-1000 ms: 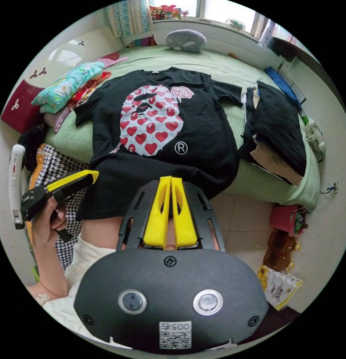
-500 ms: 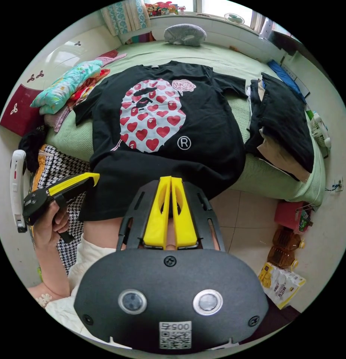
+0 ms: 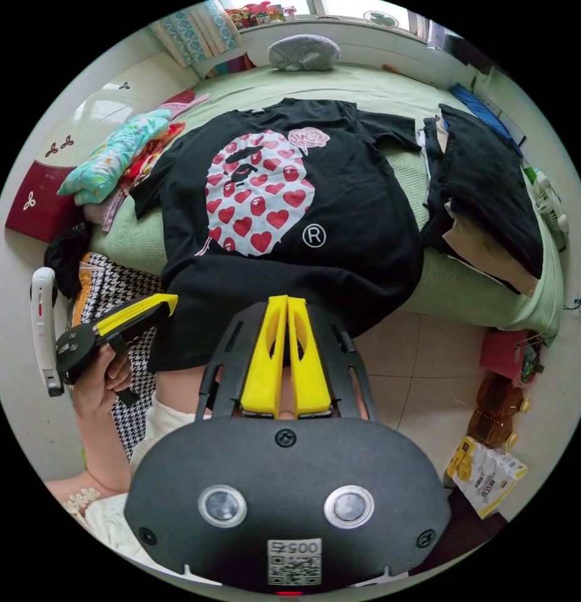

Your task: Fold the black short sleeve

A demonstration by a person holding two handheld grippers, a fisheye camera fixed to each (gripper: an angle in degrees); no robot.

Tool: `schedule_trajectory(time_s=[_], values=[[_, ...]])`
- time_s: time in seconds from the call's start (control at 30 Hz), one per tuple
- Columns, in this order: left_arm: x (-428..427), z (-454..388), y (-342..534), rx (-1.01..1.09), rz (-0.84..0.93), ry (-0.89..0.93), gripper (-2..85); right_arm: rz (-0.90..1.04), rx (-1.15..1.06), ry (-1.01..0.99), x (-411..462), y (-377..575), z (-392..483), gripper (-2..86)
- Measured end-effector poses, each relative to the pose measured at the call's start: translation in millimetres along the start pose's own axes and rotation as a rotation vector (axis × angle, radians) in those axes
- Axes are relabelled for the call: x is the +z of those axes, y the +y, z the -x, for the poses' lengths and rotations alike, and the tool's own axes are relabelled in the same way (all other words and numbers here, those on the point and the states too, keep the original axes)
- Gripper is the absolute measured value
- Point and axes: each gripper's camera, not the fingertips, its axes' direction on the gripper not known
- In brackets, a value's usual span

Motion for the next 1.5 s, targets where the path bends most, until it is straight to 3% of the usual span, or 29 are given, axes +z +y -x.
schedule_trajectory(time_s=[0.9,1.17,1.5], values=[[-5.4,-3.8,-17.9,-0.042,-0.021,-0.005,-0.5,0.026,-0.006,0.006,13.4,-18.8,-27.9,-1.2],[-14.3,18.8,-24.6,-0.042,-0.014,0.243,-0.7,0.058,0.011,-0.003,25.8,-26.5,-35.4,-1.3],[-14.0,13.1,-89.0,0.025,-0.096,0.034,-0.7,0.017,-0.028,0.002,30.3,-48.0,-23.9,-1.2]])
